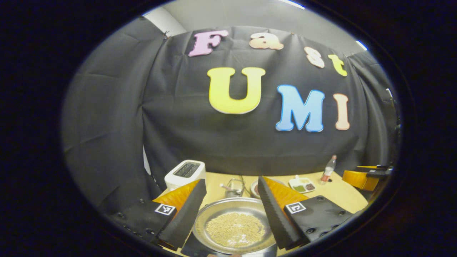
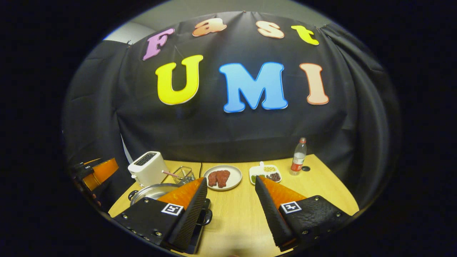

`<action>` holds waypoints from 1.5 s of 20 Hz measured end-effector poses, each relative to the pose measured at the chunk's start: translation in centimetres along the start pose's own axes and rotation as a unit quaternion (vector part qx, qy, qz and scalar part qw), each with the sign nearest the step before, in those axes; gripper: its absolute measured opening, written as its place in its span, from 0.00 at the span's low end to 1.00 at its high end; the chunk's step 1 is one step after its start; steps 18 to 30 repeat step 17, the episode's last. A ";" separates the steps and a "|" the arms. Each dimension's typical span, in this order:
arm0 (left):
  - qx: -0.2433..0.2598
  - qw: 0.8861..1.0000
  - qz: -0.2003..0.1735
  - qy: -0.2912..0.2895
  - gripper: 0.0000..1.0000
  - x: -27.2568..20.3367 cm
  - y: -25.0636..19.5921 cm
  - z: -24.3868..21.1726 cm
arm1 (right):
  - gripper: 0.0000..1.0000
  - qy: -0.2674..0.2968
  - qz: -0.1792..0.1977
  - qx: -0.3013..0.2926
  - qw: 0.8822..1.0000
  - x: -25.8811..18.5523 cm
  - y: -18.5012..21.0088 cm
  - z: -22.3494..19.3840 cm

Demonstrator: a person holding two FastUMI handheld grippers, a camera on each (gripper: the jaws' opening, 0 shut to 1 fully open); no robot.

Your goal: First push the handle of the pot to place it horizontally, then grasp the pot with both hands and set it on the induction cooktop.

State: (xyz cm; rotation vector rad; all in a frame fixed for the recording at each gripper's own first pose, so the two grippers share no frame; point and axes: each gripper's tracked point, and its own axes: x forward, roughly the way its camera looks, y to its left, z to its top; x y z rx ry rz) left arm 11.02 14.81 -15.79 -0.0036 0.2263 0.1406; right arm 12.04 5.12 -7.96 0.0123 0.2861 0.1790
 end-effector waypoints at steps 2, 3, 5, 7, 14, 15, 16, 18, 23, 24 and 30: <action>0.003 1.000 -0.008 -0.029 0.96 -1.8 -3.7 3.2 | 0.84 -0.024 -0.002 0.000 1.000 -1.9 -2.0 2.6; 0.002 0.999 -0.013 -0.040 0.98 -2.6 -5.7 4.6 | 0.84 -0.036 -0.003 0.002 0.999 -2.9 -2.9 3.9; -0.004 0.998 -0.027 -0.052 0.96 -4.6 -9.7 6.4 | 0.84 -0.054 -0.003 0.004 0.999 -4.6 -4.9 6.1; -0.012 0.998 -0.033 -0.061 0.93 -6.4 -12.5 7.9 | 0.84 -0.066 -0.002 0.009 0.998 -6.2 -7.0 7.8; -0.008 0.997 -0.031 -0.070 0.93 -9.0 -18.3 9.2 | 0.84 -0.099 -0.014 0.016 0.995 -9.2 -13.7 10.1; -0.003 0.997 -0.026 -0.072 0.93 -9.2 -18.7 9.4 | 0.85 -0.099 -0.011 0.020 0.995 -9.2 -14.2 10.2; 0.002 0.997 -0.021 -0.076 0.93 -9.4 -19.0 9.8 | 0.85 -0.100 -0.009 0.024 0.995 -9.4 -14.8 10.3; 0.004 0.997 -0.019 -0.080 0.93 -9.6 -19.4 10.2 | 0.87 -0.101 -0.006 0.028 0.995 -9.6 -15.3 10.4; 0.004 0.997 -0.019 -0.080 0.93 -9.6 -19.4 10.2 | 0.87 -0.101 -0.006 0.028 0.995 -9.6 -15.3 10.4; 0.004 0.997 -0.019 -0.080 0.93 -9.6 -19.4 10.2 | 0.87 -0.101 -0.006 0.028 0.995 -9.6 -15.3 10.4; 0.004 0.997 -0.019 -0.080 0.93 -9.6 -19.4 10.2 | 0.87 -0.101 -0.006 0.028 0.995 -9.6 -15.3 10.4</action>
